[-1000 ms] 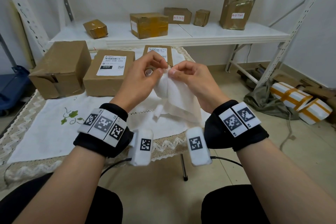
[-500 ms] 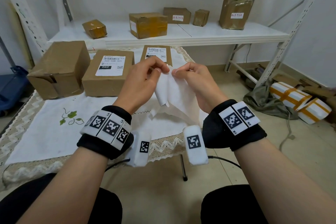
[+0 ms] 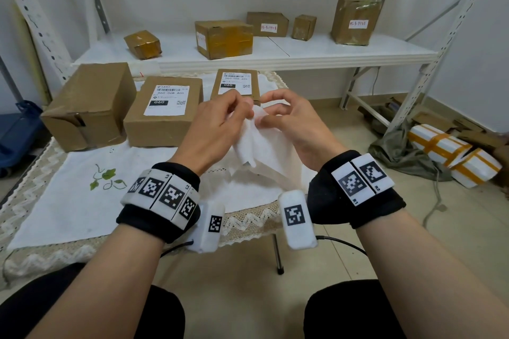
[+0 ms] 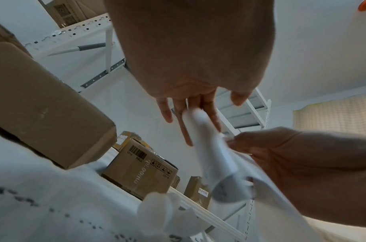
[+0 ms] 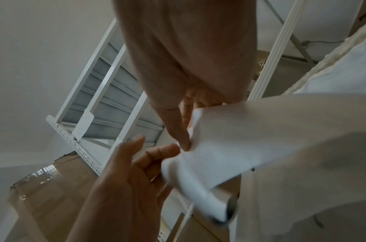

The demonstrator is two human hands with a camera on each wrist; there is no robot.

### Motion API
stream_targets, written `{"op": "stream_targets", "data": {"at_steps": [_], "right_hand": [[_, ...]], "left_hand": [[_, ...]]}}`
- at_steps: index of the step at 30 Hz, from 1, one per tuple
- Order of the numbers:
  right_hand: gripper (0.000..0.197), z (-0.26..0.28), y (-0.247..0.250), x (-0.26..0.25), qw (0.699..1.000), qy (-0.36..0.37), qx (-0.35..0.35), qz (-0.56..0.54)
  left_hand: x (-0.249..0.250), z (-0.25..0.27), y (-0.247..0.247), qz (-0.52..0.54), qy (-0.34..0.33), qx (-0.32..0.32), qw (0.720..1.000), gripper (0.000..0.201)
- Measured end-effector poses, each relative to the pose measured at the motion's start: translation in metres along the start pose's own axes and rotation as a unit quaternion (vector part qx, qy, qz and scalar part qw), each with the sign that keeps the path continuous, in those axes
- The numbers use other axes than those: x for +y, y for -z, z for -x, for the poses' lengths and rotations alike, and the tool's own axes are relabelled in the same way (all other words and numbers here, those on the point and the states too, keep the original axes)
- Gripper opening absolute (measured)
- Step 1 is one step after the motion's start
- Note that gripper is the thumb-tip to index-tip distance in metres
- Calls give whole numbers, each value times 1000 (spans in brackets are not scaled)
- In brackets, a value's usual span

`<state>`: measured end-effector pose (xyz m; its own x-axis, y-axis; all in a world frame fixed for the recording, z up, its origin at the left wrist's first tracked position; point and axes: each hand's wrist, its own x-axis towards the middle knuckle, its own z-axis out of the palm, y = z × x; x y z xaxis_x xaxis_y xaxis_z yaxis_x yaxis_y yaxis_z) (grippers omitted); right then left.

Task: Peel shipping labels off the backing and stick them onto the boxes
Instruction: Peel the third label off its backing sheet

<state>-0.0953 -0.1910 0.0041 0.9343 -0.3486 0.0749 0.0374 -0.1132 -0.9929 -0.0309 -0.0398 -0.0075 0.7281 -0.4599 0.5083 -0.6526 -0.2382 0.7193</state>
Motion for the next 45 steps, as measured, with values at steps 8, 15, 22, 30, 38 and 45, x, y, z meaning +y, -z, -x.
{"op": "stream_targets", "data": {"at_steps": [8,15,22,30,38,45], "right_hand": [[48,2,3,2,997,-23,-40,69],[51,2,4,3,991,-27,-56,119],[45,-1,2,5,989,-26,-46,138],[22,-5,4,9,990,-28,-24,138],[21,-1,6,7,992,-31,-26,117],[43,-1,6,6,986,-48,-47,153]], "left_hand": [[-4,-1,8,-67,-20,-54,996,8],[-7,-2,8,-78,-23,-75,994,12],[-11,-4,8,-71,-16,-76,994,12],[-8,-5,11,-77,10,-55,995,8],[-3,0,12,-83,25,-97,992,39],[-4,1,14,-87,38,-112,989,48]]}}
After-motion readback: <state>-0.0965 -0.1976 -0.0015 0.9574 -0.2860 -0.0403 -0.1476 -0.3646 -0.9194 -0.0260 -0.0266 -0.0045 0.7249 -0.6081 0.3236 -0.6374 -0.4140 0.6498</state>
